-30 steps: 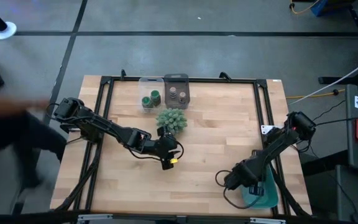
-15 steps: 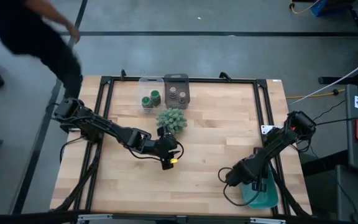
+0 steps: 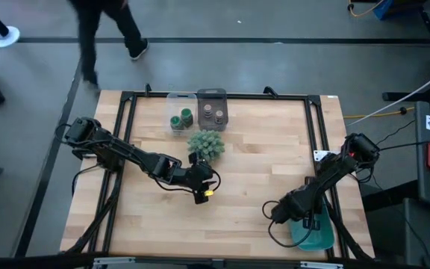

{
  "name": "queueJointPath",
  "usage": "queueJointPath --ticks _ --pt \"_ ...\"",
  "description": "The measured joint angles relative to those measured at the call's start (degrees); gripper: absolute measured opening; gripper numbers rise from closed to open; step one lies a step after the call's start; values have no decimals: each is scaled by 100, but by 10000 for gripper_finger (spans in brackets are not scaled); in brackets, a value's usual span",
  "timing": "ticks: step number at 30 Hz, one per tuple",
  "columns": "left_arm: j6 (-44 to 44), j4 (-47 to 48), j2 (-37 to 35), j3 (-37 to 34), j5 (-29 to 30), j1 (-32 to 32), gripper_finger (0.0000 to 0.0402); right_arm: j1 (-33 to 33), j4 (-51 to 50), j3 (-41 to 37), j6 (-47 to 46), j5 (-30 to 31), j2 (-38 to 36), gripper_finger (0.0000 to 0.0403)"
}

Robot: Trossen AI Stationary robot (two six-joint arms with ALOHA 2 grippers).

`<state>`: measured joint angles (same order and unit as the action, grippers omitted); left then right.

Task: Sort spices by type
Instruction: Put the brown sachet seasoning into the blue bin

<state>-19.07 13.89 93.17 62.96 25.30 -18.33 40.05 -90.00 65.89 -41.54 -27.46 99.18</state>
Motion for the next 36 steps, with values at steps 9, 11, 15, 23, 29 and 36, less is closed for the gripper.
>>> queueJointPath --ticks 9,11,15,23,29,36 --pt "-2 7 0 0 0 0 148 2 0 0 -10 0 0 19" --pt "-2 7 0 0 0 0 148 2 -1 0 -11 0 0 19" --pt "-2 7 0 0 0 -2 148 2 0 0 -20 -8 0 19" --pt "-3 5 0 0 0 -2 148 4 -2 0 -55 -58 -2 23" --pt "-4 5 0 0 -1 -2 148 4 -4 0 -61 -8 -2 85" --pt "76 5 -8 0 -2 -2 148 4 -4 1 133 20 -2 147"
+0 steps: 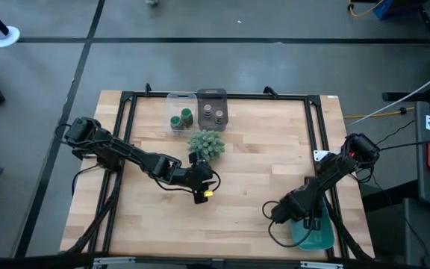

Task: Sort spices by type
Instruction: Put the brown sachet seasoning into the blue bin, then return to Home Position

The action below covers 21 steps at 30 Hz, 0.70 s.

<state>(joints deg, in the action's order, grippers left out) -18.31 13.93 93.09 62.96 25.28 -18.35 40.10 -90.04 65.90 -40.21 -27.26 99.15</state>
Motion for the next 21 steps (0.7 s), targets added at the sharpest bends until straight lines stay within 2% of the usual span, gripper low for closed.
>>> queueJointPath --ticks 7,11,15,21 --pt "359 13 -410 0 -7 -4 148 0 -1 330 4 -60 0 161" --pt "571 63 -813 0 -12 -4 148 0 1 715 4 213 -118 161" --pt "918 77 -1280 0 -22 -4 148 0 5 1097 -134 713 -457 161" --pt "1436 137 -2161 0 -18 -4 148 0 -5 1776 -372 1888 -1247 161"
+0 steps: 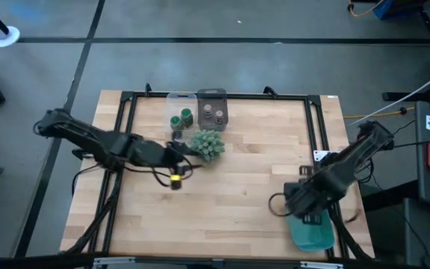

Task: Sort spices by type
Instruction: Return to Home Position

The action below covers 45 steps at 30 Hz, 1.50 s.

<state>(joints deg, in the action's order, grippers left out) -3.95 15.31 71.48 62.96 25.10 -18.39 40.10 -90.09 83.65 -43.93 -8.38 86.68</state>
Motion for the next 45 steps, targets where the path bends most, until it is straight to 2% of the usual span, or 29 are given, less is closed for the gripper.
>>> queueJointPath --ticks 5,10,13,16,18,20,23,25,28,31,35,40,43,45 --pt "433 362 -898 2 18 0 148 0 2 725 73 1307 -751 161" --pt "553 893 -1699 2 20 0 148 0 3 1428 570 2028 -1389 161" --pt "552 1139 -2061 2 20 0 148 0 7 1711 627 2226 -1687 161" --pt "553 1253 -2334 2 20 0 148 0 13 1825 1075 2511 -1951 161" --pt "595 1272 -2450 2 20 1 148 0 9 1861 1849 2898 -2097 161" --pt "1035 1271 -2539 2 22 26 148 0 46 1858 2536 3390 -2294 161" --pt "1453 1304 -2596 2 16 196 148 0 373 1853 2598 3953 -2716 161" --pt "1319 1370 -2609 2 19 377 148 -2 746 1694 2596 4018 -3053 161" --pt "1029 1511 -2643 -86 -113 662 148 -2 1600 1062 2592 3921 -3708 161" --pt "816 1356 -2820 -567 -364 874 148 -2 2697 -81 2647 3985 -4508 161" --pt "697 517 -3256 -1687 -495 1064 148 -2 3870 -1855 2652 3941 -5553 161" --pt "508 -644 -4052 -3128 -607 1305 148 0 5569 -3616 2918 3433 -6572 161" --pt "271 -985 -4652 -3835 -607 1411 148 -2 6513 -4398 2769 3762 -7093 161" --pt "121 -1157 -5074 -4221 -632 1453 148 -2 6647 -4825 2622 4135 -7321 161"
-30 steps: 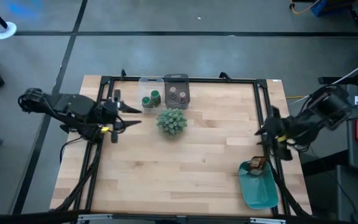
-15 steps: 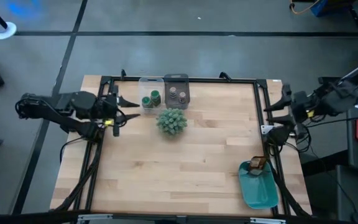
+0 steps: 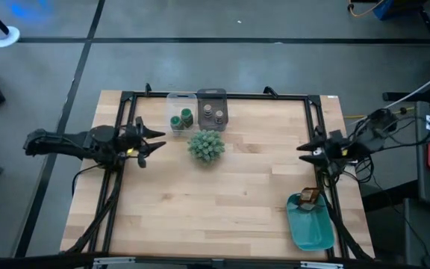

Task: Sort spices by type
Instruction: Return to Home Position

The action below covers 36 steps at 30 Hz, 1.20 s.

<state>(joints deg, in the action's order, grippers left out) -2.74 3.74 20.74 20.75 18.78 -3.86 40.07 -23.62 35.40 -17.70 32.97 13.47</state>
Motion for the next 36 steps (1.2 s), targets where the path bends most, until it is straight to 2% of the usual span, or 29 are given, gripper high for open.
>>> queueJointPath --ticks 4,11,14,27,32,36 --pt "-86 -110 -797 -532 -255 7 148 -2 53 -498 -44 92 -182 161" --pt "-86 -110 -2051 -1119 -275 7 148 0 468 -857 -30 -131 -335 161" --pt "-90 -90 -2030 -1202 -275 7 148 0 608 -993 -244 -364 -329 161" --pt "-90 -70 -2040 -1204 -272 17 148 -77 1879 -2201 -324 -255 -405 161" --pt "-96 43 -2040 -1204 -272 17 148 -677 2364 -2631 -287 -268 -402 161" --pt "-104 65 -2040 -1204 -272 17 148 -1428 2392 -2807 -301 -865 -404 161"
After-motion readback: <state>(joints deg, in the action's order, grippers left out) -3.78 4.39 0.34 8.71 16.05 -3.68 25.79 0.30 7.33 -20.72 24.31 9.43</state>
